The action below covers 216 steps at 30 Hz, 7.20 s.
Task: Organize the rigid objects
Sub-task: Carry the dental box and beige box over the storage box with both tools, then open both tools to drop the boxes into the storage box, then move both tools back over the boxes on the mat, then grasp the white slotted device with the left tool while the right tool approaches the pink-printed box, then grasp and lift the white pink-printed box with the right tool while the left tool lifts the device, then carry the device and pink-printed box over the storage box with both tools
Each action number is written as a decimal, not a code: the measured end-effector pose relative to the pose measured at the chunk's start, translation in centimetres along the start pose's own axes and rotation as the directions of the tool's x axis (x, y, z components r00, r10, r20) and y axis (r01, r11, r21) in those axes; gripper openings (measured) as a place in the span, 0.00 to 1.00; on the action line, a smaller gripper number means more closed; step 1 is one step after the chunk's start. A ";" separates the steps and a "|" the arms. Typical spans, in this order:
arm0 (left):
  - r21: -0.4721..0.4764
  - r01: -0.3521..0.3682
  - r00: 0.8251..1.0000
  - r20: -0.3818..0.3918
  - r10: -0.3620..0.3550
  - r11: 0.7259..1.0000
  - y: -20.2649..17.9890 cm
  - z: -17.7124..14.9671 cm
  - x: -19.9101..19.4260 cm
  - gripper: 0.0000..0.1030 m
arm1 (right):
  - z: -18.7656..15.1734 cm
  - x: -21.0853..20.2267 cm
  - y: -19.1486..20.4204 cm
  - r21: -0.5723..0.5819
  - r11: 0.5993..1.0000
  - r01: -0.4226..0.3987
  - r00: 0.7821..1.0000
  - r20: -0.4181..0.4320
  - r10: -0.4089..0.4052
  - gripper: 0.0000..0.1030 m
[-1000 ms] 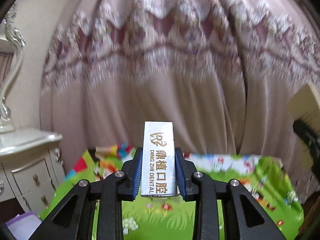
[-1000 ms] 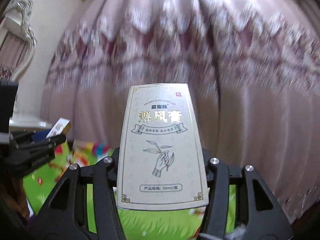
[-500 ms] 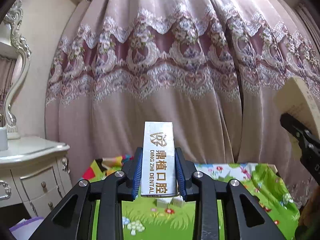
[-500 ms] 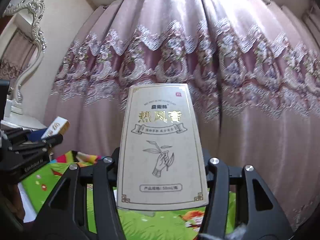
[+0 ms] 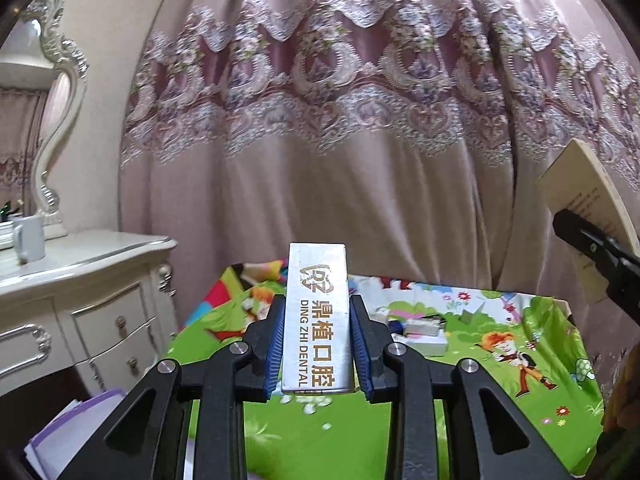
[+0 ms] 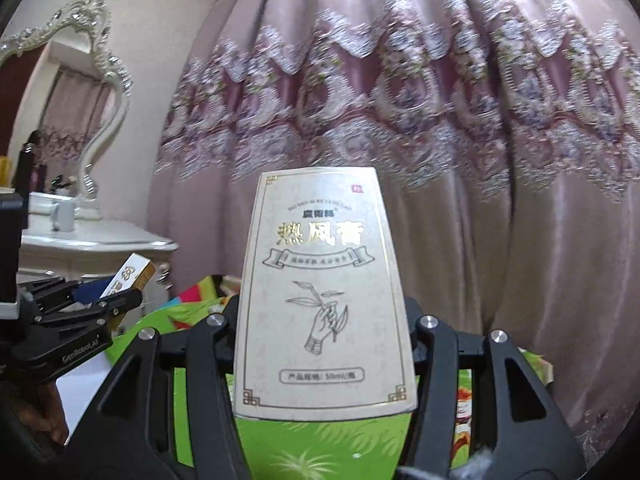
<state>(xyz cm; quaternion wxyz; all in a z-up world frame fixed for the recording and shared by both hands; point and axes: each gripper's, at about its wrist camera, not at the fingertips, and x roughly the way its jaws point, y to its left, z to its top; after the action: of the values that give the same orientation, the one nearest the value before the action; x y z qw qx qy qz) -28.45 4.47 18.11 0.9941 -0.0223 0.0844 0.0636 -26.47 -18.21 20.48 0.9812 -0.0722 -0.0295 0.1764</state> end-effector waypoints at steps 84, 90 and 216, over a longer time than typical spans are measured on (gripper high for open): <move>0.025 0.041 0.679 -0.734 -0.009 0.999 -2.1 -14.0 22.7 0.86 | -23.2 21.5 -11.5 0.201 0.979 -0.035 0.564 -0.805 0.186 0.87; 0.055 0.100 0.653 -0.757 -0.024 0.993 -5.4 -13.7 27.8 1.00 | -24.0 29.2 -14.7 0.155 0.984 -0.090 0.552 -0.814 0.179 1.00; 0.068 0.120 0.989 0.075 -0.125 0.990 -4.2 4.0 2.6 0.62 | 0.1 -1.2 -2.1 -0.041 0.983 0.179 0.980 0.097 -0.175 0.68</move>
<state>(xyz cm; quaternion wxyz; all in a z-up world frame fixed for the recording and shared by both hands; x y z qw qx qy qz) -24.76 0.84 21.71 0.9989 0.0068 0.0455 0.0004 -26.89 -20.54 20.83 0.9885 -0.0852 -0.0860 0.0908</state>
